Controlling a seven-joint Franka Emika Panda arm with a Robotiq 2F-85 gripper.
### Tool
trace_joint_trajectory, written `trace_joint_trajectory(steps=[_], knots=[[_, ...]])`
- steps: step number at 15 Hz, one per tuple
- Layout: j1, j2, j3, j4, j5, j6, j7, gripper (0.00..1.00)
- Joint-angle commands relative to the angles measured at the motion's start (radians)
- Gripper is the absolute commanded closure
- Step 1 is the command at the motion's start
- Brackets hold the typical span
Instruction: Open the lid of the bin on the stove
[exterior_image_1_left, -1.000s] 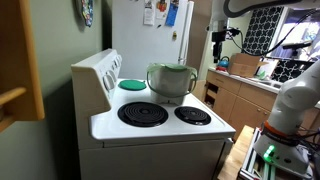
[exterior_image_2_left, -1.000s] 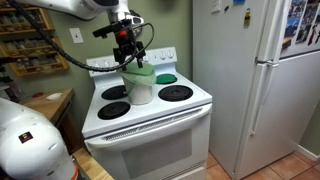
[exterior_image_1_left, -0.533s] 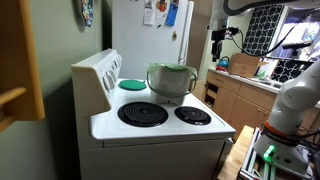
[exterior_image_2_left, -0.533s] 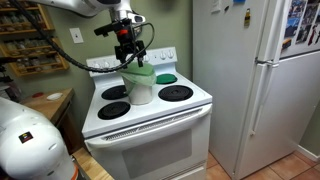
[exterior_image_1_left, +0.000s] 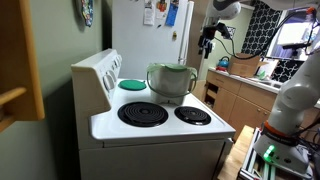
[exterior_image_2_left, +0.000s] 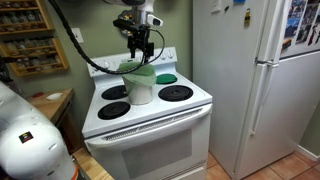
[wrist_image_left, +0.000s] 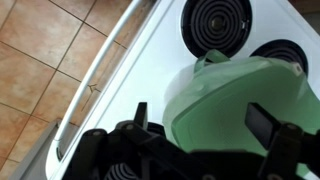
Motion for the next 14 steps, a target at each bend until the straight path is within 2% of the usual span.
trace_joint_trajectory(steps=[1,8,12,14], knots=[[-0.011,0.022,0.002,0.017,0.035,0.002,-0.003,0.0],[-0.011,0.04,-0.002,0.041,0.064,0.003,-0.003,0.0],[-0.002,-0.002,-0.032,-0.012,0.153,0.161,-0.191,0.0],[0.004,-0.008,-0.057,-0.047,0.248,0.21,-0.284,0.0]])
